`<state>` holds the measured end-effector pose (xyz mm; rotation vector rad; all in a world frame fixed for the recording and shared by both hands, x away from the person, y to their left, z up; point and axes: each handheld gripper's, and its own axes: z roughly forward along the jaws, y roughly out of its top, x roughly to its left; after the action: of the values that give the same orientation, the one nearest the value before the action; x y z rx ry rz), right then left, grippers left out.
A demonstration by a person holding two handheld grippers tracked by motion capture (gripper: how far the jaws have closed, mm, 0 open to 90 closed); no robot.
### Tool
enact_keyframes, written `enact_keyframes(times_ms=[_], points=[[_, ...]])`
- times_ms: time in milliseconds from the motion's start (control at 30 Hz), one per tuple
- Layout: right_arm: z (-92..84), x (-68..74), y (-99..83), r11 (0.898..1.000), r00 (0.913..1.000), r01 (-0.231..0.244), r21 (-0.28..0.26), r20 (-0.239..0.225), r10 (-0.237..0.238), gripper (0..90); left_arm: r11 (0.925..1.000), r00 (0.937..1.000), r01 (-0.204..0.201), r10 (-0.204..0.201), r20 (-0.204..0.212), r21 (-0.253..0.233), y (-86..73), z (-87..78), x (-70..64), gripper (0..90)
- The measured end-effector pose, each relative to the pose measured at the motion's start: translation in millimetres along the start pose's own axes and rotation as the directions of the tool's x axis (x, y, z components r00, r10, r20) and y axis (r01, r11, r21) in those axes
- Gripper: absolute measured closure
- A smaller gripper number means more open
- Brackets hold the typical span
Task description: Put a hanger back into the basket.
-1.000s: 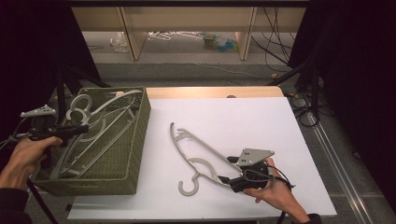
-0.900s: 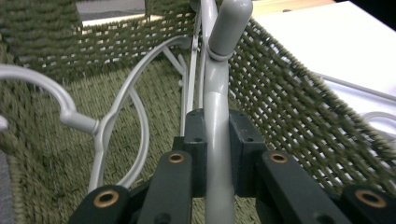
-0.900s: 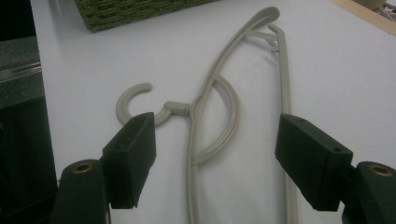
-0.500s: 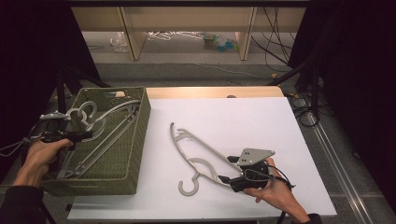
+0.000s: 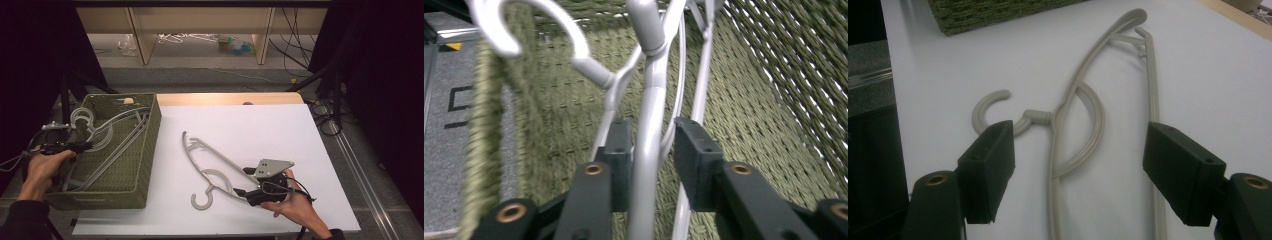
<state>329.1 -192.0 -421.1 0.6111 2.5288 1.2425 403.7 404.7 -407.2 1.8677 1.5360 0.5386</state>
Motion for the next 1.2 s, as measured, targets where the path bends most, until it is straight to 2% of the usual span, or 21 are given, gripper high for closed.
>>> enact_keyframes(times_ms=[100,200,367,433,533,600,667,733,833,867,933,1000,1067,1200], points=[[0.2,-0.3,-0.2,1.000,1.0000,-0.001,0.000,0.003,0.001,29.7,0.9996,0.9997,0.021,-0.021,-0.015,-0.020,-3.5,-5.5,1.2,61.0],[0.1,-0.1,-0.1,1.000,1.0000,0.002,-0.001,0.001,-0.002,29.4,0.9919,0.9971,0.076,-0.076,0.001,-0.102,-5.7,-12.2,-4.3,52.2],[-0.8,0.3,0.5,1.000,1.0000,0.005,0.000,-0.001,-0.005,29.1,0.9838,0.9982,0.056,-0.052,0.029,-0.170,-6.8,-32.8,-21.4,43.6],[0.1,0.4,0.3,1.000,1.0000,0.006,-0.006,-0.004,-0.006,29.1,0.9781,0.9983,0.039,-0.030,0.050,-0.204,-7.3,-41.4,-33.4,41.7],[0.4,0.6,0.5,1.000,1.0000,0.004,-0.002,-0.006,-0.004,28.8,0.9705,0.9953,0.022,0.001,0.097,-0.240,-9.3,-51.2,-55.9,38.5],[0.8,1.8,0.5,1.000,0.9999,0.010,-0.004,-0.004,-0.010,27.6,0.9705,0.9888,-0.003,0.039,0.144,-0.241,-10.8,-54.0,-72.1,35.5],[1.5,2.8,1.0,1.000,0.9998,0.020,0.000,-0.008,-0.020,27.0,0.9633,0.9820,-0.027,0.076,0.173,-0.267,-13.4,-55.4,-88.0,33.1],[1.6,3.5,1.1,1.000,0.9998,0.016,-0.003,-0.008,-0.016,26.5,0.9585,0.9725,-0.041,0.103,0.209,-0.282,-16.0,-56.8,-102.1,32.3],[2.5,3.0,0.6,1.000,0.9999,0.012,-0.007,-0.003,-0.012,25.0,0.9523,0.9593,-0.042,0.123,0.254,-0.302,-20.1,-57.5,-122.0,30.5],[2.5,2.8,0.5,1.000,0.9999,0.011,-0.006,-0.005,-0.011,25.0,0.9478,0.9550,-0.044,0.132,0.265,-0.316,-21.4,-57.3,-128.3,29.8],[2.0,3.3,0.5,1.000,0.9999,0.011,0.000,-0.003,-0.011,25.0,0.9431,0.9416,-0.046,0.151,0.301,-0.329,-24.2,-57.3,-140.4,28.8],[2.2,3.3,0.6,1.000,0.9999,0.012,-0.001,-0.005,-0.012,24.8,0.9357,0.9322,-0.054,0.173,0.318,-0.349,-27.3,-56.3,-150.5,27.4],[3.4,2.9,0.2,1.000,1.0000,0.008,-0.003,-0.005,-0.008,24.4,0.9365,0.9248,-0.063,0.185,0.332,-0.345,-29.9,-55.5,-159.8,25.9],[3.8,1.6,-0.9,1.000,0.9998,-0.006,0.001,-0.018,0.006,22.7,0.9252,0.9061,-0.057,0.206,0.370,-0.375,-36.2,-53.3,-178.6,22.3]])
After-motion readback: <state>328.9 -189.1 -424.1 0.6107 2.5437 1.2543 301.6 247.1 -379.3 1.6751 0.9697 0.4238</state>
